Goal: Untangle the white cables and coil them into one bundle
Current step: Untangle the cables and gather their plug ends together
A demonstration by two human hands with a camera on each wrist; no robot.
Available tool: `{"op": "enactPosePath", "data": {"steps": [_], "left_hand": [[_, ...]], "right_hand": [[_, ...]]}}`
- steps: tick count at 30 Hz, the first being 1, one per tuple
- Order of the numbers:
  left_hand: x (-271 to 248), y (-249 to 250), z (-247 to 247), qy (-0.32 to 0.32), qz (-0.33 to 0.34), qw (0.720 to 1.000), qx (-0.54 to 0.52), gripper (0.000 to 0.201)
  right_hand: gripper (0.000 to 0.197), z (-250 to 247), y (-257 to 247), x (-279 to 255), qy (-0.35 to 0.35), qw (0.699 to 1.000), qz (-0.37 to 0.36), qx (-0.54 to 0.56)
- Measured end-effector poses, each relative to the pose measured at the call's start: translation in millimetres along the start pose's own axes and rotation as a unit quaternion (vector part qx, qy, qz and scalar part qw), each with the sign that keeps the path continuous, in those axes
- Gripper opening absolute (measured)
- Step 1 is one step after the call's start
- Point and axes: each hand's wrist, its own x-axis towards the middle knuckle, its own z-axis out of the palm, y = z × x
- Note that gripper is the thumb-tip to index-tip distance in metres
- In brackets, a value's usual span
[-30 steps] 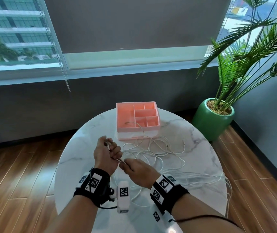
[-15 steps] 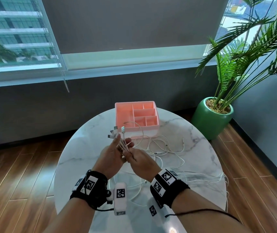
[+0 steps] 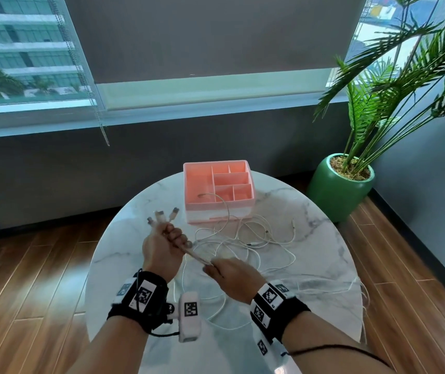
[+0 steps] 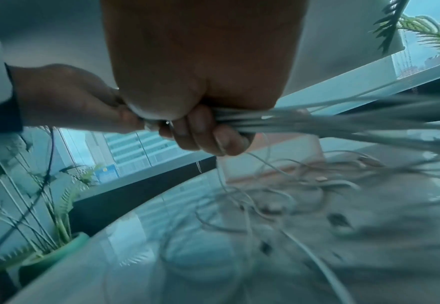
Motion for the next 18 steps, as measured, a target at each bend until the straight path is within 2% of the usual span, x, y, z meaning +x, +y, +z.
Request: {"op": "enactPosePath", "data": {"steps": [4, 8, 9, 13, 15, 16, 18], "left_hand": [[6, 14, -16, 0.062, 0.041, 0.997, 0.011, 0.033], [10, 22, -27, 0.048, 0.054, 0.997, 0.036, 0.03], [10, 22, -28, 0.039, 0.053, 0.997, 0.049, 0.031], [8, 6, -25, 0.033, 0.079, 0.992, 0.097, 0.035], [8, 1, -20, 0.03, 0.079, 0.992, 0.095, 0.037], [8, 2, -17, 0.026, 0.078, 0.992, 0.093, 0.038], [9, 5, -15, 0.018, 0.084, 0.992, 0.097, 0.04]], "right_hand": [[0.051, 21, 43, -35, -0.059, 0.997, 0.04, -0.027], [0.096, 28, 105, -68, -0.082, 0.988, 0.112, -0.063], [0.099, 23, 117, -73, -0.078, 0.985, 0.134, -0.075], [0.055, -16, 138, -71, 0.012, 0.973, 0.173, -0.152], [0.047, -29, 143, -68, 0.029, 0.971, 0.184, -0.15], [0.046, -32, 146, -66, 0.006, 0.972, 0.19, -0.14], [0.049, -32, 148, -64, -0.095, 0.971, 0.198, -0.091]]}}
